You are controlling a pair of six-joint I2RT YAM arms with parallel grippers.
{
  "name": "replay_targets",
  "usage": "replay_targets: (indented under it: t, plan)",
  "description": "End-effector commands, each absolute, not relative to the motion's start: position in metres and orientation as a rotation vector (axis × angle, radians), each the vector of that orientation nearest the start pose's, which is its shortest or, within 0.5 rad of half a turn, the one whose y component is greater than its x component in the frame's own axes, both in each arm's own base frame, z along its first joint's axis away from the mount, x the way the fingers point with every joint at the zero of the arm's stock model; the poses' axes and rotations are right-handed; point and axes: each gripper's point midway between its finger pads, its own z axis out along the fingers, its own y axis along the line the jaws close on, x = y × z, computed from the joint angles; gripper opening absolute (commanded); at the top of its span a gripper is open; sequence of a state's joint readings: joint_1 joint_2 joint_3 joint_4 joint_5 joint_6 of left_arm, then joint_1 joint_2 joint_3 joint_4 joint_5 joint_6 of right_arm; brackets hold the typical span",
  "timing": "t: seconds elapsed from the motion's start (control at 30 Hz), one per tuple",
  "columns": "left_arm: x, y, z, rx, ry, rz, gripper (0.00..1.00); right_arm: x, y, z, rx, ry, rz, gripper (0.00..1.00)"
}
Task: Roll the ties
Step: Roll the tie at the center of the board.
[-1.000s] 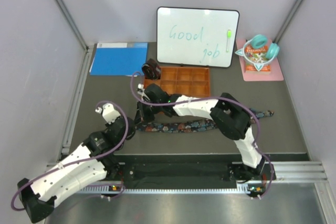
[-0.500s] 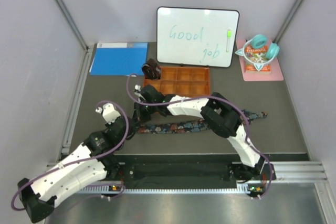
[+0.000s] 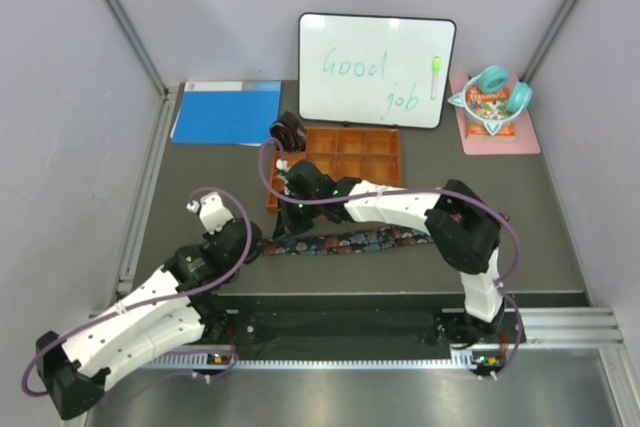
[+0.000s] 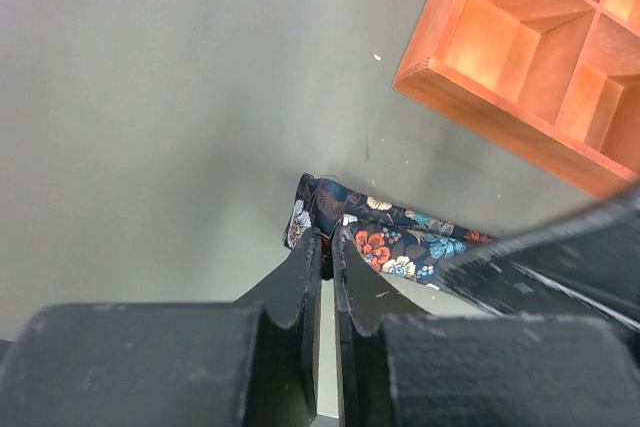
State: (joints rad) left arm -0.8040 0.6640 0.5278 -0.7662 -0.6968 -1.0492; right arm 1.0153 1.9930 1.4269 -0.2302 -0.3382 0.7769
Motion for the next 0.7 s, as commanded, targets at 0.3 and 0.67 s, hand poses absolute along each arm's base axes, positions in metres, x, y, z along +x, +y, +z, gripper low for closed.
replay_targets:
  t: [0.3, 0.67]
  plan:
    - [0.209, -0.108, 0.132, -0.469, 2.172, -0.212, 0.0, 0.192, 0.478, 0.08, -0.461, 2.637, 1.213, 0.0]
    - [0.2, -0.148, 0.096, -0.366, 2.344, -0.328, 0.0, 0.237, 0.358, 0.088, -0.153, 2.633, 1.049, 0.0]
